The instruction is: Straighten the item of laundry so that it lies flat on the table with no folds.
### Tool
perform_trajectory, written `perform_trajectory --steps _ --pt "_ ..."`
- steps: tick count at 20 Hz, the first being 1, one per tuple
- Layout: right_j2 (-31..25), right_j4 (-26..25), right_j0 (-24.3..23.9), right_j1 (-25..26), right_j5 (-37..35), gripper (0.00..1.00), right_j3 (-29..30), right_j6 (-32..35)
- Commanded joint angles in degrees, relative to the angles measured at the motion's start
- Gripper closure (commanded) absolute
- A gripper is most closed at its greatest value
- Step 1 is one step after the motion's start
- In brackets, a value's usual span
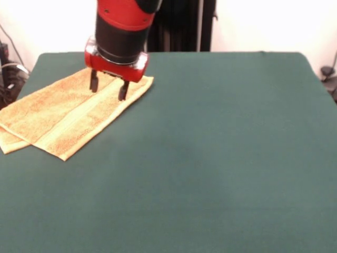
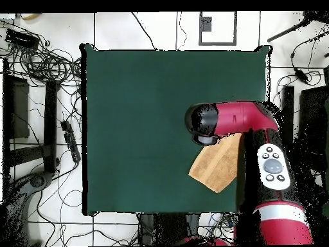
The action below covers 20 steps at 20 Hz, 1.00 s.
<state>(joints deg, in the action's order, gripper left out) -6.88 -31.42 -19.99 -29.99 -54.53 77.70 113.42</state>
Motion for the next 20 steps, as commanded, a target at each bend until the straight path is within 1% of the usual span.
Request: perform_trajectory --steps 1,6,12,16,20 --pt "2.8 3.5 4.7 6.9 3.2 0.0 0.0 19.5" --pt "6.3 2.9 8.2 10.9 4.0 0.0 -2.3 24.7" --pt "9.6 4.2 12.3 16.4 4.6 0.0 -6.0 31.7" --pt "11.3 4.7 14.5 19.7 4.7 0.0 -8.1 34.5" --pt "12.2 6.6 15.8 22.4 3.5 0.0 -10.4 37.3"
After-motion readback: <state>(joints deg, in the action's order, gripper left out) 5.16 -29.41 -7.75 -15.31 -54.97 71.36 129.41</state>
